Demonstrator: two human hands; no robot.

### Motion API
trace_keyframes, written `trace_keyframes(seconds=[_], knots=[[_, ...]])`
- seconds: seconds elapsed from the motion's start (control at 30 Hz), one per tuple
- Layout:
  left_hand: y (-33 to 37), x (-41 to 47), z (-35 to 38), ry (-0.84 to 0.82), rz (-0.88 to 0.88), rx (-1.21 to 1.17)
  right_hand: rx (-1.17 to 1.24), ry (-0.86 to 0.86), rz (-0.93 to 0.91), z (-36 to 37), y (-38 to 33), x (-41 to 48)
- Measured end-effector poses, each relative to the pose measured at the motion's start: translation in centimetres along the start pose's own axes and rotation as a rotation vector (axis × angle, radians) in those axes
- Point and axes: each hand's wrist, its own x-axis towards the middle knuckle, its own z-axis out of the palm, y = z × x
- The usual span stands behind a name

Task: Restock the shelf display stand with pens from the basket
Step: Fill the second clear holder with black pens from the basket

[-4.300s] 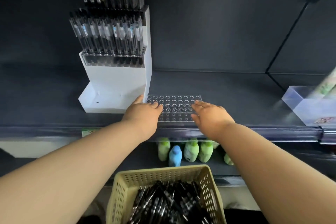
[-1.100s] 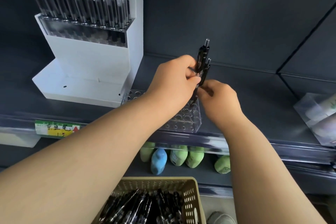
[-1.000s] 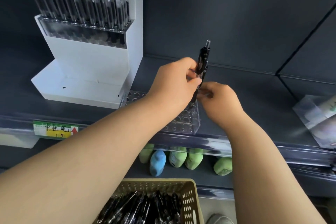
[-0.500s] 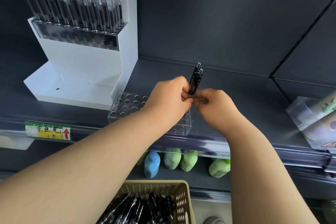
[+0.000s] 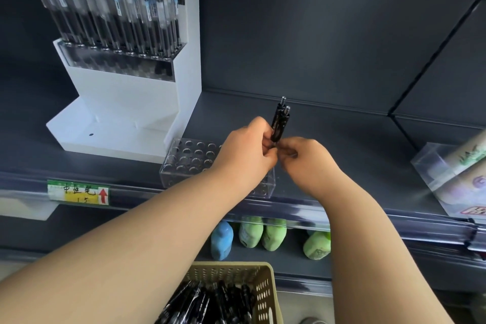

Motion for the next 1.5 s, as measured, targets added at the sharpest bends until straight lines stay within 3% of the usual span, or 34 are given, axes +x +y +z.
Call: trace_keyframes(seconds=[0.5,0.63,0.77,1.07,1.27,1.5], knots=[[-1.0,-3.0,-3.4,0.043,-0.007,0.108,-0.255,-0.047,0.142,-2.0,-0.5,-1.8],[-1.6,-7.9,-5.9,-0.051,0.027,0.243,-0.344,-0.026,0.149,-1.0,-1.3,-5.0],[-2.8,-12.9,-8.5,-0.172,0.004,0.432,-0.386,-0.146,0.086,0.7,-2.9,-9.0],[-9.0,-21.7,-7.7,-0.544,-0.336,0.650,-0.488,-0.501,0.203,9.3,-1.8,-16.2],[-11.0,-22.9,-3.9,-0.681,-0.479,0.646,-0.448,-0.548,0.313,15.4,-0.6,-18.5],[-12.3,-22.4,0.1,-0.633,-0.506,0.508,-0.394,-0.515,0.462,18.9,0.9,-18.5]])
